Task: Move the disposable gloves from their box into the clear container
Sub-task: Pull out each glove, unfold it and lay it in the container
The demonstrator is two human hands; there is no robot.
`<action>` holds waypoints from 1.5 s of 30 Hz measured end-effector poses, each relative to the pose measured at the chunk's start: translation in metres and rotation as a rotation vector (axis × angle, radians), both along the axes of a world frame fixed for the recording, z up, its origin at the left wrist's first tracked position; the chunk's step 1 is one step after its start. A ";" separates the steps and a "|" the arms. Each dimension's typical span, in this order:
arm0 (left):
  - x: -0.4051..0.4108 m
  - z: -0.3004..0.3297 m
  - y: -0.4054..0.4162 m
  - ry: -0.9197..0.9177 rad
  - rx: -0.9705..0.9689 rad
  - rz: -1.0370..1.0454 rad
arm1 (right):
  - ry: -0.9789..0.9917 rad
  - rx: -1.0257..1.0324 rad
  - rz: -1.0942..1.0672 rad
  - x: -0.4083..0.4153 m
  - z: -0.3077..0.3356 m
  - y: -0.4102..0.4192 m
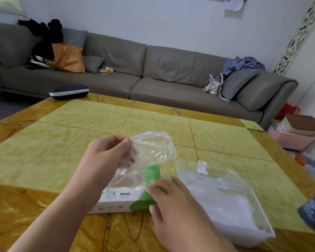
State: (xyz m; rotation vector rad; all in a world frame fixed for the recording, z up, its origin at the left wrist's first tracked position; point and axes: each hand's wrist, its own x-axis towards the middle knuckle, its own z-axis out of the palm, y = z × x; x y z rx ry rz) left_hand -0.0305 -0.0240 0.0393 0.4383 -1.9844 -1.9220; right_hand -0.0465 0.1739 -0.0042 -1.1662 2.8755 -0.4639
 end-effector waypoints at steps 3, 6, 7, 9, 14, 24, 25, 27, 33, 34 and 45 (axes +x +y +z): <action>0.001 -0.002 0.004 0.018 0.012 -0.066 | -0.090 -0.263 -0.112 -0.001 0.008 0.007; 0.004 0.001 0.011 0.028 -0.058 -0.133 | -0.377 -0.699 -0.151 -0.005 0.028 0.018; 0.006 0.002 0.015 0.034 -0.092 -0.151 | -0.490 -0.854 -0.135 -0.008 0.033 0.023; 0.008 0.004 0.020 0.038 -0.165 -0.195 | -0.676 -1.056 -0.127 -0.016 0.038 0.031; 0.011 0.000 0.028 -0.011 -0.122 -0.484 | -0.730 -1.220 -0.210 -0.020 0.043 0.035; 0.006 -0.008 0.047 -0.002 0.341 -0.712 | -0.994 -1.288 -0.029 -0.014 0.047 0.038; 0.006 -0.007 0.048 0.008 0.362 -0.727 | -1.019 -1.283 -0.021 -0.014 0.047 0.039; 0.004 -0.009 0.046 0.015 0.404 -0.706 | -1.045 -1.269 -0.007 -0.014 0.047 0.041; 0.000 -0.010 0.033 0.048 0.296 -0.660 | -1.042 -1.316 -0.059 -0.017 0.046 0.048; 0.000 -0.008 0.029 0.051 0.291 -0.612 | -1.029 -1.315 -0.064 -0.018 0.047 0.049; 0.006 0.004 0.028 -0.050 -0.004 -0.470 | -0.781 -1.029 -0.241 -0.029 0.050 0.065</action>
